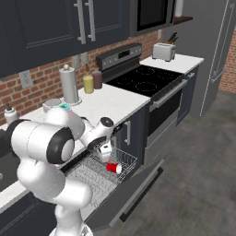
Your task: Pick up the cup and bowl from the counter, place them in the dishwasher, and close the dishwasher door.
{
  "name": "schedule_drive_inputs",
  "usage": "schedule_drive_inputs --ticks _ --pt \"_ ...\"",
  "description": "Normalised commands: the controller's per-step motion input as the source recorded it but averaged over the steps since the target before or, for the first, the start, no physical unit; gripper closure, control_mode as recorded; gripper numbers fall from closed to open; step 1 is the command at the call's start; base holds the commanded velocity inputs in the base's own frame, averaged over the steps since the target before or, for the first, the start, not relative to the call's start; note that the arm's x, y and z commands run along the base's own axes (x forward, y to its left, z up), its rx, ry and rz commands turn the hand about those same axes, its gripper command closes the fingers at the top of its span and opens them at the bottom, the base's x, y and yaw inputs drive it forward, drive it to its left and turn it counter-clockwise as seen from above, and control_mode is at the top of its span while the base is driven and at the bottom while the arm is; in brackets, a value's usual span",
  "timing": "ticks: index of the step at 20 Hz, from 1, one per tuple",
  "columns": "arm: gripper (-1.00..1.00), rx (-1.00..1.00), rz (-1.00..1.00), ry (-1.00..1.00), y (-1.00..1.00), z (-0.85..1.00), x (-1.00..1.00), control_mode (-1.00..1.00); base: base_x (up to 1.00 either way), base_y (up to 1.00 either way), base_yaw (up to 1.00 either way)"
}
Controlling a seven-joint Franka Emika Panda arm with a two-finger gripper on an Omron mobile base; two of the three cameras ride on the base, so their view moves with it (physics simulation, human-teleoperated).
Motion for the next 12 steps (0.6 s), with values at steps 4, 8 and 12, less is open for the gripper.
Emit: schedule_drive_inputs --ticks 4,8,12 --pt "1.0 0.05 -0.06 0.0 -1.0 -0.19 -1.0 -1.0 0.0 0.0 0.0" --pt "1.0 0.04 -0.05 0.05 -0.95 -0.68 -0.81 -1.0 0.0 0.0 0.0" --pt "1.0 0.01 -0.03 0.05 -0.44 -0.99 -0.23 -1.0 0.0 0.0 0.0"
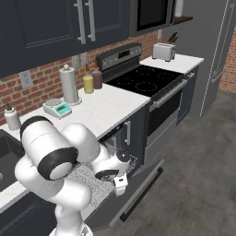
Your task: Pick up the cup and bowl from the counter, place them in the dishwasher, and close the dishwasher door.
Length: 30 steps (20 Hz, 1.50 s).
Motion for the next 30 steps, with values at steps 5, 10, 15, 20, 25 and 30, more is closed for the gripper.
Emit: schedule_drive_inputs --ticks 5,10,15,20,25,30 --pt "1.0 0.06 0.0 0.05 0.01 -0.94 0.09 -1.0 0.0 0.0 0.0" --pt "1.0 0.09 0.0 0.0 0.24 -0.73 0.18 -1.0 0.0 0.0 0.0" --pt "1.0 0.12 0.0 0.0 0.35 -0.47 0.15 -1.0 0.0 0.0 0.0" --pt "1.0 0.11 -0.01 0.0 0.27 -0.38 0.26 -1.0 0.0 0.0 0.0" --pt "1.0 0.11 -0.03 0.0 0.06 -0.05 0.47 -1.0 0.0 0.0 0.0" --pt "1.0 0.05 -0.06 0.0 0.0 0.0 0.59 -1.0 0.0 0.0 0.0"
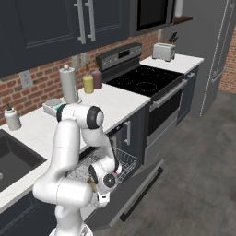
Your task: Pick up the cup and bowl from the counter, place them in the dishwasher, and close the dishwasher door.
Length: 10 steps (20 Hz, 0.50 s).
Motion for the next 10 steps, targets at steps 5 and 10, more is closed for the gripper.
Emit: schedule_drive_inputs --ticks 5,10 --pt "1.0 0.02 -0.05 0.0 0.01 -0.01 0.58 -1.0 0.0 0.0 0.0" --pt "1.0 0.0 -0.03 0.05 0.08 -0.2 0.5 -1.0 0.0 0.0 0.0"
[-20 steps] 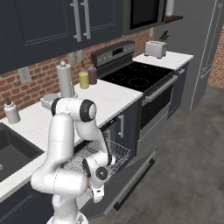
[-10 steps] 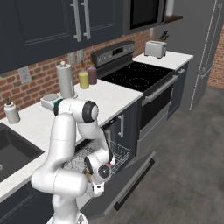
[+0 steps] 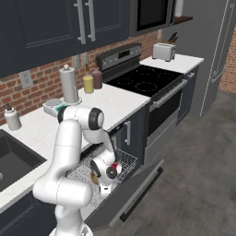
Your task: Pick up the cup and bowl from the counter, place them in the dishwasher, and close the dishwasher door.
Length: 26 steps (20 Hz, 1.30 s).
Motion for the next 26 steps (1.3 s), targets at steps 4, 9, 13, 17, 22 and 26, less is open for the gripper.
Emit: schedule_drive_inputs --ticks 4,9,13,17,22,26 --pt "1.0 0.0 -0.04 0.11 0.05 -0.43 0.4 -1.0 0.0 0.0 0.0" --pt "1.0 0.0 -0.05 0.14 0.04 -0.54 0.32 -1.0 0.0 0.0 0.0" --pt "1.0 0.0 -0.06 0.16 0.0 -0.55 0.25 -1.0 0.0 0.0 0.0" --pt "1.0 0.0 -0.06 0.15 0.0 -0.5 0.21 -1.0 0.0 0.0 0.0" --pt "-1.0 0.01 -0.04 0.12 0.0 -0.34 0.11 -1.0 0.0 0.0 0.0" --pt "-1.0 0.06 -0.03 0.02 -0.08 0.01 -0.05 -1.0 0.0 0.0 0.0"
